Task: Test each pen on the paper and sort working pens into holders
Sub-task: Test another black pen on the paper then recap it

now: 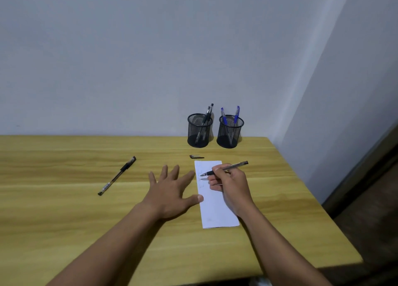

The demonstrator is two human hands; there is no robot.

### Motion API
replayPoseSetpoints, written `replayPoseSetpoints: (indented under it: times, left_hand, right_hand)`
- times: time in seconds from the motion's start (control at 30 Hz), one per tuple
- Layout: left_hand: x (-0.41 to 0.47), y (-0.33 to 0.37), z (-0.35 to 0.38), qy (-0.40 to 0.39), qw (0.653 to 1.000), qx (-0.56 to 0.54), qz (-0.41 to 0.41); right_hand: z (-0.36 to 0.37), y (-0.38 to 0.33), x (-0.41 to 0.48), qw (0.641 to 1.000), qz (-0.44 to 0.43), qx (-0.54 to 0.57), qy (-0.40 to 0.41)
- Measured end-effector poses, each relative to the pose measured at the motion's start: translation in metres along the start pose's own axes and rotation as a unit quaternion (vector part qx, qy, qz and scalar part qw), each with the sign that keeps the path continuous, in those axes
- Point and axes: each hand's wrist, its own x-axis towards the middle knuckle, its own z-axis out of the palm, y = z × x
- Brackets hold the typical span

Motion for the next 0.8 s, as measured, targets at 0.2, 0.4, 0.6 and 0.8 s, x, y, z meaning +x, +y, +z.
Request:
replayPoseSetpoints:
  times: [0.2,0.4,0.6,0.8]
  left_hand:
    - [0.002,0.000,0.003,-0.007,0.999,0.026,-0.019]
    - [0.003,-0.001,0.006,-0.003,0.999,0.032,-0.022]
    - [0.002,-0.002,0.007,-0.001,0.999,0.028,-0.018]
    - [0.003,-0.003,0.008,0.000,1.000,0.023,-0.016]
  right_hand:
    - [-0.001,-0.003,0.000,0.999,-0.001,-0.031,-0.016]
    - [-0.004,0.001,-0.011,0.984,-0.036,-0.171,-0.045]
    - [-0.001,0.007,-0.011,0.978,-0.037,-0.204,-0.029]
    - [-0.003,0.010,-0.009,0.969,-0.046,-0.241,-0.026]
